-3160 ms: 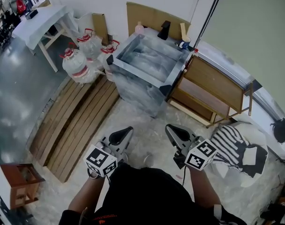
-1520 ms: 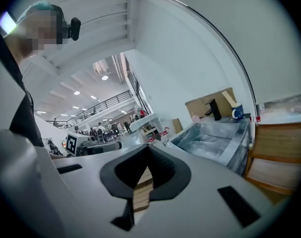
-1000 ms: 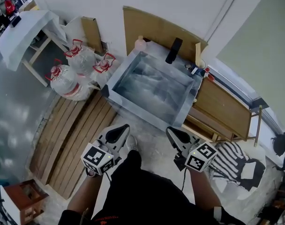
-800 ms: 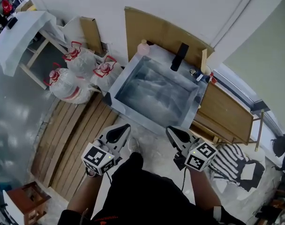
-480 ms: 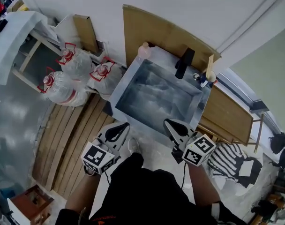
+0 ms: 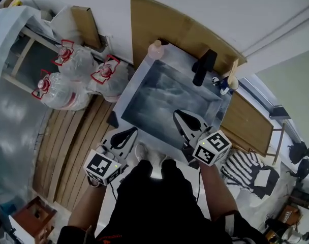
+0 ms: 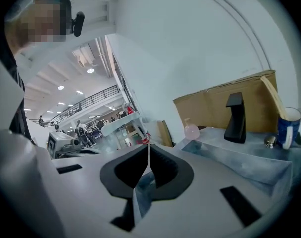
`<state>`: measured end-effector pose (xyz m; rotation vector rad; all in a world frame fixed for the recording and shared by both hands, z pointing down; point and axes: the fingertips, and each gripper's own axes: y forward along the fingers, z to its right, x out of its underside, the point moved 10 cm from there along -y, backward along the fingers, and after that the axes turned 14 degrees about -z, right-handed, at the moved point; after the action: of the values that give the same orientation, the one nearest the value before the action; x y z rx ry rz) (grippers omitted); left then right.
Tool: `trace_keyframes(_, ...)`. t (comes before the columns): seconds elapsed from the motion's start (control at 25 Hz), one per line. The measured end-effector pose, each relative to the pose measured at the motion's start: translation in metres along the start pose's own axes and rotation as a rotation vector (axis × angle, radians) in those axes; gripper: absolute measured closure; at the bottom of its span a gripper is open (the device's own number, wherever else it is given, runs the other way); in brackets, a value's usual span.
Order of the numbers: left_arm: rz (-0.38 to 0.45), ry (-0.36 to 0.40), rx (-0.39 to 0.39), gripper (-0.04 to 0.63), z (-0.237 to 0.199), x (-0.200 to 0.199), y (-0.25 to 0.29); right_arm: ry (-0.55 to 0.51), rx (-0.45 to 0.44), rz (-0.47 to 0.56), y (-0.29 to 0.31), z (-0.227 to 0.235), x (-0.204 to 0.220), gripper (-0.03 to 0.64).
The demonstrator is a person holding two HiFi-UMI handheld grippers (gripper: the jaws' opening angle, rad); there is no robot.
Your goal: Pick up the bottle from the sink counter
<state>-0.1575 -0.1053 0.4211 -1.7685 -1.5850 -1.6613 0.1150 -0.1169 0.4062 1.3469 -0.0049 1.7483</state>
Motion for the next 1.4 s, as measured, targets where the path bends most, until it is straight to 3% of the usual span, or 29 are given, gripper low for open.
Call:
trace_keyframes(0.16, 0.006, -0.012, -0.031, 0.574, 0.002, -0.001, 0.007, -0.034, 0.012, 0.009, 0.015, 0.021, -0.015, 0.609)
trace_keyframes(0.24, 0.004, -0.03, -0.053, 0.574, 0.003, -0.002, 0.01, -0.052, 0.013, 0.013, 0.024, 0.033, -0.025, 0.564)
trace_keyframes(0.4, -0.007, -0.073, -0.089, 0.574, 0.002, -0.002, 0.019, -0.09, 0.03, 0.025, 0.048, 0.055, -0.043, 0.543)
trace_keyframes(0.64, -0.008, -0.071, -0.116, 0.574, -0.008, -0.003, 0.034, -0.094, 0.033, 0.038, 0.085, 0.081, -0.063, 0.512)
trace_keyframes(0.84, -0.009, -0.117, -0.129, 0.574, -0.02, -0.011, 0.045, -0.1, 0.055, 0.046, 0.111, 0.099, -0.076, 0.484)
trace_keyframes(1.4, 0.018, -0.1, -0.128, 0.574, -0.073, -0.022, 0.094, -0.096, 0.135, 0.056, 0.174, 0.14, -0.095, 0.389)
